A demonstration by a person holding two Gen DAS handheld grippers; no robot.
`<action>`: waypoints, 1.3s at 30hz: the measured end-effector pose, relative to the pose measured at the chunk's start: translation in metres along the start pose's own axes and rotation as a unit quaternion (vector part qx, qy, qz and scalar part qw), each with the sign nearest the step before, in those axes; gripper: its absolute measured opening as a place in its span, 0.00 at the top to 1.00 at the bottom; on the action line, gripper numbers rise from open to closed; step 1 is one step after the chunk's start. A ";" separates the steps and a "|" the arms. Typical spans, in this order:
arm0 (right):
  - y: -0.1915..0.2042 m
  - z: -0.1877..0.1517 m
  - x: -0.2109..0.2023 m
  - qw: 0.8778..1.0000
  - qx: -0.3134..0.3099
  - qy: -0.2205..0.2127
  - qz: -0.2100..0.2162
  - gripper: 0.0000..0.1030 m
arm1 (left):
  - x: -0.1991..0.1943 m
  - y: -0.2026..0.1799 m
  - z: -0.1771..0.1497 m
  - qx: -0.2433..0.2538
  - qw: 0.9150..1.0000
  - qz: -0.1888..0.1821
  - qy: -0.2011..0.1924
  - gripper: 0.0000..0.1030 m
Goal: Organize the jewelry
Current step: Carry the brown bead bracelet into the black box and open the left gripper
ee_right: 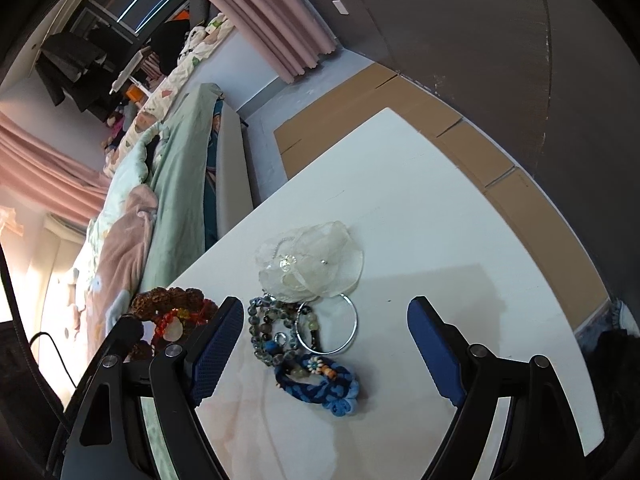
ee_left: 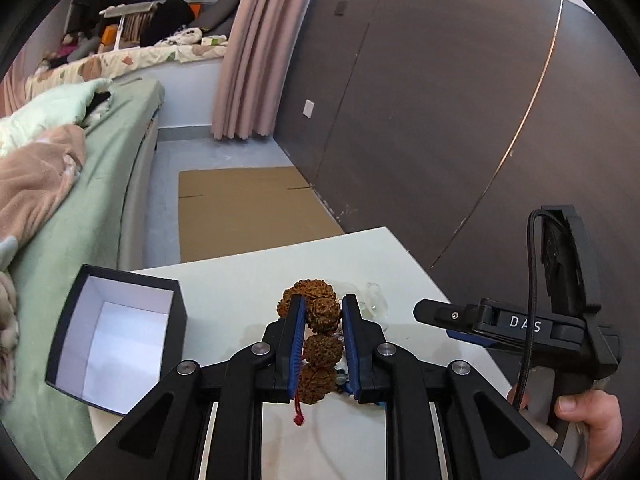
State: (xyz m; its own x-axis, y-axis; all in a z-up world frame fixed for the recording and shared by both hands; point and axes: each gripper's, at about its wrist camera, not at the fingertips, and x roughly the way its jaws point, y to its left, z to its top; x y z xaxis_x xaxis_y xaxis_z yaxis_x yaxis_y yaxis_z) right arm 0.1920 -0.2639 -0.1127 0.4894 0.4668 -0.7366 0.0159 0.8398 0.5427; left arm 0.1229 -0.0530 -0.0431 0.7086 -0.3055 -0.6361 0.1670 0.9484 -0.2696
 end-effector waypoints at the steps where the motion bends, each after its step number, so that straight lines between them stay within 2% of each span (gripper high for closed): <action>1: 0.002 -0.001 0.001 1.000 -0.001 0.001 0.000 0.17 | 0.006 0.001 -0.002 0.000 1.000 0.005 0.007 0.82; 4: 0.005 -0.003 0.003 1.000 0.000 0.000 0.000 0.18 | 0.037 0.005 -0.014 -0.018 0.998 -0.003 0.058 0.82; 7: 0.007 -0.004 0.006 1.000 0.000 0.003 -0.002 0.18 | 0.060 0.010 -0.022 -0.046 0.994 -0.021 0.094 0.81; 13: 0.012 -0.005 0.013 1.000 -0.006 0.010 -0.007 0.18 | 0.071 0.015 -0.026 -0.072 0.990 -0.049 0.114 0.82; 20: 0.009 0.002 0.039 0.999 -0.009 0.028 -0.023 0.18 | 0.055 0.026 -0.019 -0.090 0.990 -0.047 0.094 0.82; 22: 0.009 0.004 0.047 0.999 -0.011 0.029 -0.026 0.24 | 0.045 0.034 -0.014 -0.097 0.991 -0.050 0.081 0.82; 24: 0.011 0.007 0.051 0.999 -0.016 0.029 -0.026 0.25 | 0.037 0.041 -0.010 -0.104 0.991 -0.050 0.071 0.82; 30: 0.022 0.014 0.068 0.996 -0.057 0.023 -0.062 0.27 | 0.014 0.059 0.000 -0.120 0.991 -0.053 0.041 0.82; 31: 0.025 0.015 0.069 0.995 -0.066 0.022 -0.070 0.42 | 0.010 0.061 0.002 -0.121 0.991 -0.051 0.036 0.82; 32: 0.025 0.016 0.071 0.995 -0.070 0.027 -0.072 0.71 | 0.008 0.062 0.002 -0.122 0.991 -0.051 0.032 0.82; 33: 0.025 0.016 0.074 0.995 -0.066 0.038 -0.065 0.86 | 0.005 0.065 0.003 -0.124 0.991 -0.051 0.027 0.82; 34: 0.022 0.016 0.075 0.996 -0.059 0.043 -0.056 0.95 | 0.001 0.067 0.004 -0.125 0.991 -0.051 0.025 0.82; 39: 0.029 0.017 0.054 0.999 -0.053 0.011 -0.003 0.95 | -0.016 0.080 0.007 -0.136 0.989 -0.053 0.004 0.82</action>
State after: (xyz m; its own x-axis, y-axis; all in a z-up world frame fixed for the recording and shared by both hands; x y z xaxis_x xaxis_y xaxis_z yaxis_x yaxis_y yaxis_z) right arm 0.2334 -0.2188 -0.1294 0.4703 0.4670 -0.7488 -0.0738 0.8663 0.4940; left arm 0.1301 0.0285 -0.0492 0.6915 -0.4037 -0.5991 0.0492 0.8537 -0.5184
